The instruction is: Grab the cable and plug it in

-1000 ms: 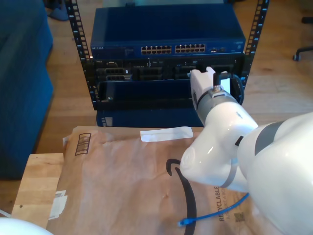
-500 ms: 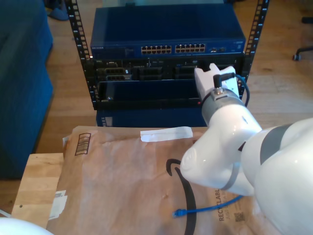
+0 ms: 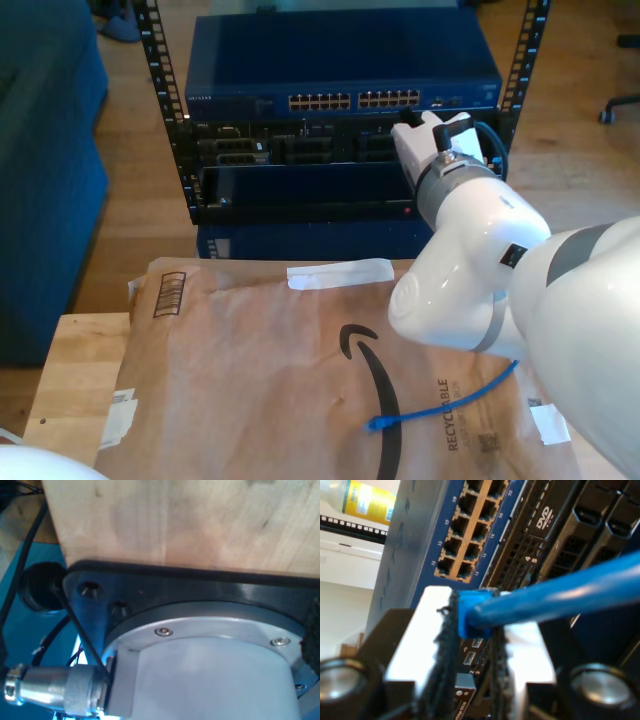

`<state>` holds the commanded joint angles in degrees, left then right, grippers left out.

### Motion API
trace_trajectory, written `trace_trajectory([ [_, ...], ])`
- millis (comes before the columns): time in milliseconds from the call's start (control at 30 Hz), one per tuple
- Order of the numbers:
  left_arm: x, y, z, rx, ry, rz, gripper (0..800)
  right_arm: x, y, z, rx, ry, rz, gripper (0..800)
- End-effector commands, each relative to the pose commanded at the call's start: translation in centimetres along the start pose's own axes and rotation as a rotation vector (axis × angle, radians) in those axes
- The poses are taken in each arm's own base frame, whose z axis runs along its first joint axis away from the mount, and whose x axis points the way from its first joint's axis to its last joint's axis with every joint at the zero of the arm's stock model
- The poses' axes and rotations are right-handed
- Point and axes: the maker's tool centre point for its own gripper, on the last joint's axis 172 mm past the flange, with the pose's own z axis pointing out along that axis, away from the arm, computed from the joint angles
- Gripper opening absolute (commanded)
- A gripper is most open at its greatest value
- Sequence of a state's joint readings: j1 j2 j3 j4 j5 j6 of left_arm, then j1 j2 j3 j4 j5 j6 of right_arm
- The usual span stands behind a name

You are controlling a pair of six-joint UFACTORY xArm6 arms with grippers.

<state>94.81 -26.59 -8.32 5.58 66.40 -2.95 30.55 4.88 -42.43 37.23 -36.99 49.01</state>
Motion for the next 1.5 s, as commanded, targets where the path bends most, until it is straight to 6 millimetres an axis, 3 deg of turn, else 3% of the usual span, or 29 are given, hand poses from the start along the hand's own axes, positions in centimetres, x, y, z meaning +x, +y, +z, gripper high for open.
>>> trace_trajectory([
  [167, 0.0, 0.0, 0.0, 0.0, 0.0, 0.0, 800, -0.5, 0.9, 0.6, -0.043, -0.033, 0.01, 0],
  [267, 0.1, 0.0, -0.1, 0.0, 0.002, 0.0, 800, 1.5, 0.0, 1.5, -0.03, -0.002, 0.027, 0],
  [500, 0.1, 0.0, -0.1, 0.0, 0.002, 0.0, 800, 1.0, 0.9, 2.1, -0.05, -0.02, 0.002, 0],
  [767, 0.1, 0.0, -0.1, 0.0, 0.002, 0.0, 800, 0.7, -1.1, 2.9, -0.005, -0.002, 0.048, 0],
  [867, 0.1, 0.0, -0.1, 0.0, 0.002, 0.0, 800, -0.1, -1.1, 2.9, 0.008, 0.001, 0.076, 0],
  [1133, 0.1, 0.0, -0.1, 0.0, 0.002, 0.0, 800, 1.5, -0.8, 2.4, 0.09, 0.107, 0.227, 0],
  [1300, 0.1, 0.0, -0.1, 0.0, 0.002, 0.0, 800, 2.8, 1.0, 2.0, 0.105, 0.167, 0.287, 0],
  [1500, 0.0, 0.0, 0.0, 0.0, 0.0, 0.0, 800, 3.5, 1.7, 1.1, 0.153, 0.21, 0.302, 0],
])
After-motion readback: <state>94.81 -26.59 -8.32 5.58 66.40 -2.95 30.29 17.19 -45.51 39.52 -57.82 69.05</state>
